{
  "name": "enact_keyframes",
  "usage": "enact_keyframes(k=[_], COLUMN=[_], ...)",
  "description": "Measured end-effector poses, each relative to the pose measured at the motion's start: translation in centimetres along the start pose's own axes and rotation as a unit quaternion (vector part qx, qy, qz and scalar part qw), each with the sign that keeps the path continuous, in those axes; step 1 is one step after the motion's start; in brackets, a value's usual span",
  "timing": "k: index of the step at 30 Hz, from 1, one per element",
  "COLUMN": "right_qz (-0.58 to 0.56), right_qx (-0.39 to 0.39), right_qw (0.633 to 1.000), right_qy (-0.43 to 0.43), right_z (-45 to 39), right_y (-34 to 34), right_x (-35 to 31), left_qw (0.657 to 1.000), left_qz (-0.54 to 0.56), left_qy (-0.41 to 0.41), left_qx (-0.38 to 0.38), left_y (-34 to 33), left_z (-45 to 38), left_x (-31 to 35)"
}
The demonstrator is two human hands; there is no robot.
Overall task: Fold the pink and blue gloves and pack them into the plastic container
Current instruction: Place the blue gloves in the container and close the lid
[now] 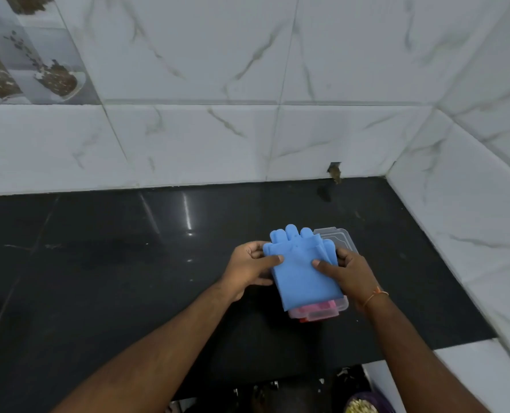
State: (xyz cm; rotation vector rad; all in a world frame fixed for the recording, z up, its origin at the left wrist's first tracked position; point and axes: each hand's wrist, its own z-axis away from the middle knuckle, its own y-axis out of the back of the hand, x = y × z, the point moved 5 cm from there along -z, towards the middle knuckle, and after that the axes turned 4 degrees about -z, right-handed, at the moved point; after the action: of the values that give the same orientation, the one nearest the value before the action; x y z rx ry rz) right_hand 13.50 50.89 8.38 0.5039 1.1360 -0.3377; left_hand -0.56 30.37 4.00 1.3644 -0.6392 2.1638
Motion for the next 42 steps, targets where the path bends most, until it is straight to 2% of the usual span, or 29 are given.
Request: enact_keyframes(k=[3,7,10,13,16,19,22,25,27,30,32,36,39,42], right_qz=[0.031,0.184,0.262,0.340,0.383,0.411,0.418,0.438,0.474,0.519,0.538,0.563,0.582,0.587], right_qx=[0.015,0.039,0.064,0.070,0.073,0.101,0.060,-0.007,-0.037,-0.053,-0.063,-0.106,-0.129,-0.146], right_qw=[0.999,0.982,0.963,0.937,0.920,0.899,0.894,0.888,0.871,0.845,0.833,0.815,0.799,0.793], right_qy=[-0.016,0.000,0.025,0.047,0.046,0.107,0.149,0.139,0.125,0.116,0.115,0.088,0.082,0.071], right_z=[0.0,-0.7,-0.9,-0.9,-0.4,1.3,3.1,4.0,3.9,3.2,2.3,0.6,-0.2,-1.4], right_y=[1.8,2.5,2.6,2.5,2.3,1.8,0.2,-1.6,-2.3,-2.8,-3.0,-3.1,-3.6,-4.1], right_x=[1.5,2.4,2.3,1.9,1.2,-0.1,-0.7,-0.3,0.2,0.9,1.1,1.5,2.1,2.5], left_qw=[0.997,0.982,0.958,0.920,0.893,0.817,0.721,0.632,0.590,0.557,0.548,0.552,0.587,0.598], left_qz=[-0.067,-0.163,-0.254,-0.352,-0.411,-0.518,-0.591,-0.664,-0.704,-0.728,-0.736,-0.742,-0.728,-0.725], left_qy=[-0.008,-0.047,-0.082,-0.113,-0.137,-0.245,-0.343,-0.301,-0.260,-0.245,-0.238,-0.214,-0.158,-0.133], left_qx=[0.023,0.088,0.101,0.129,0.120,0.061,-0.114,-0.263,-0.299,-0.317,-0.318,-0.316,-0.316,-0.315], left_y=[-1.7,-2.3,-2.3,-2.3,-2.4,-3.2,-5.6,-7.9,-8.7,-9.5,-9.9,-10.5,-10.6,-10.7], left_z=[-1.2,-2.0,-2.1,-1.9,-2.0,-1.8,-1.9,-3.4,-4.5,-5.5,-6.0,-6.7,-7.4,-8.1], left_x=[-0.5,-0.5,-0.4,0.0,0.9,3.4,6.0,6.3,6.0,5.7,5.6,5.0,4.1,3.5])
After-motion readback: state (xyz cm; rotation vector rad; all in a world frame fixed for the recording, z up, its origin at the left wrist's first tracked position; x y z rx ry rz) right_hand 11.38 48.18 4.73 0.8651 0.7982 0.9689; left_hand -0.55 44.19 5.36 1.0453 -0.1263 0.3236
